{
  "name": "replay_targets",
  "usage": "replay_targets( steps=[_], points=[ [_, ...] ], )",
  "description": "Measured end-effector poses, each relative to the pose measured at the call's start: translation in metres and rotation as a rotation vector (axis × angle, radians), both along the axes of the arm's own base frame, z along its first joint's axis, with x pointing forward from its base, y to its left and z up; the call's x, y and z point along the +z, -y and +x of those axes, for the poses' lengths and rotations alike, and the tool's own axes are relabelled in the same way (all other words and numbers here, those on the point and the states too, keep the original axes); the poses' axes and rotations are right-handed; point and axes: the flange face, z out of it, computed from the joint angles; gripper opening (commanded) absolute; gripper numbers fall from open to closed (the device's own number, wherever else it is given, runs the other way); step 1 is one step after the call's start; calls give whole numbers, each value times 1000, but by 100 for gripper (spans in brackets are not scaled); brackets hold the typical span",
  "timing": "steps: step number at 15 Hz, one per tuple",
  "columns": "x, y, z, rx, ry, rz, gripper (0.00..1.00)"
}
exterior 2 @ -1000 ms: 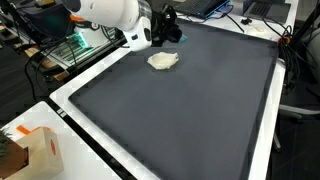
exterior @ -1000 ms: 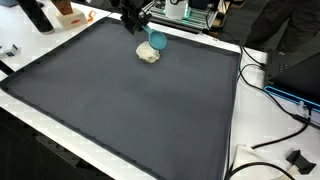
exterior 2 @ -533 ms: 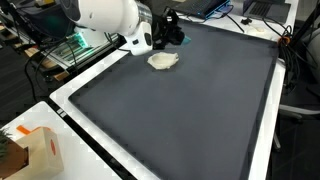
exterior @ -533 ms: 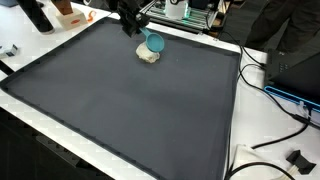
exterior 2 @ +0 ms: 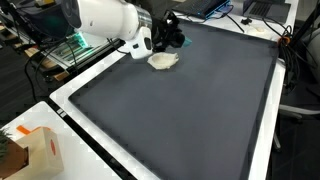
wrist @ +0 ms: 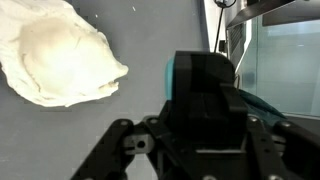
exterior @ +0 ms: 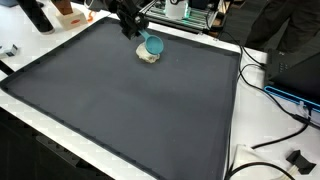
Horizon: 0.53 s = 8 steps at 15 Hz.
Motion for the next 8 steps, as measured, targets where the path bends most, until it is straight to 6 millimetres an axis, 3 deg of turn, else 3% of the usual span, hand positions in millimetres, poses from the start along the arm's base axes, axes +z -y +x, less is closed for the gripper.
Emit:
replay_targets(
  steps=[8],
  points=[
    [-14,5,1,-42,-73,13,25]
  ],
)
